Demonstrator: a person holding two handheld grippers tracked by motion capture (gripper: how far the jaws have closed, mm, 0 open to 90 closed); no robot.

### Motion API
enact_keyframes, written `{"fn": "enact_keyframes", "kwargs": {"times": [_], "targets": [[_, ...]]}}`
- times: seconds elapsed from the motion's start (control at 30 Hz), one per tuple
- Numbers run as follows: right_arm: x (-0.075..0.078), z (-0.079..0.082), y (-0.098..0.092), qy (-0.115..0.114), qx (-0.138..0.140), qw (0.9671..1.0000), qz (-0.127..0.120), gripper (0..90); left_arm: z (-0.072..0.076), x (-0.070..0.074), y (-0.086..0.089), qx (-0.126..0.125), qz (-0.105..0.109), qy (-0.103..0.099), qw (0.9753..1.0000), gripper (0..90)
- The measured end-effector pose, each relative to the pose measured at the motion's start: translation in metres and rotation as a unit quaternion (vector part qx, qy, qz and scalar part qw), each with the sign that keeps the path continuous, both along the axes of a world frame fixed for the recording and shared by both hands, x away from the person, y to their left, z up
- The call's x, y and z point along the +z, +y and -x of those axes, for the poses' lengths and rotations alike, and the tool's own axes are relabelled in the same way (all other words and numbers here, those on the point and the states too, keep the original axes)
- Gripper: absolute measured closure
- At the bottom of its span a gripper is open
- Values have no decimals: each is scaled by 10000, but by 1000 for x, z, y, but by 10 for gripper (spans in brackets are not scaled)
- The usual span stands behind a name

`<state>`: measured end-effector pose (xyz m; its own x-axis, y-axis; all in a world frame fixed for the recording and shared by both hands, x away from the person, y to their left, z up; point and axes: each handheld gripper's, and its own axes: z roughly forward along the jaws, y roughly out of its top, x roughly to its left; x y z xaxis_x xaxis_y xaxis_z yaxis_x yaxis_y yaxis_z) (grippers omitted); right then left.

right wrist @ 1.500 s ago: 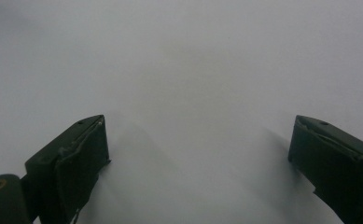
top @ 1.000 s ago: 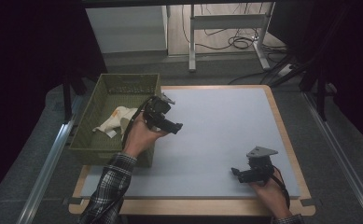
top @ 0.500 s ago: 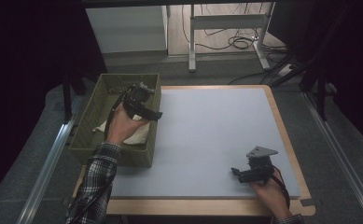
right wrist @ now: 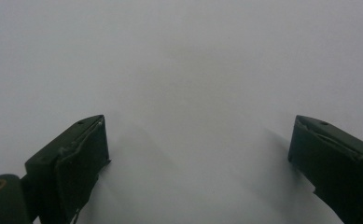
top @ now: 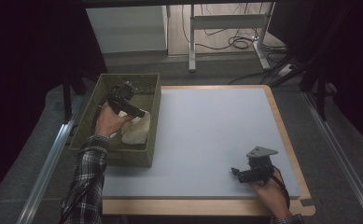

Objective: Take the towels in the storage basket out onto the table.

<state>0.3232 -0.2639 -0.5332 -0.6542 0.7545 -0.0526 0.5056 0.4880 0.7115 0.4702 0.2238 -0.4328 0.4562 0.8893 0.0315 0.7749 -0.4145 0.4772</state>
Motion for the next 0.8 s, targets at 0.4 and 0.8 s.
{"fn": "enact_keyframes", "kwargs": {"times": [0.4,0.8], "targets": [[0,0,0,-2,-1,10000,-4,50,-25,-38,20,218,-197,809,9963,24],[0,0,0,-2,7,10000,1,50,-43,-73,15,210,-640,1847,9805,115]]}}
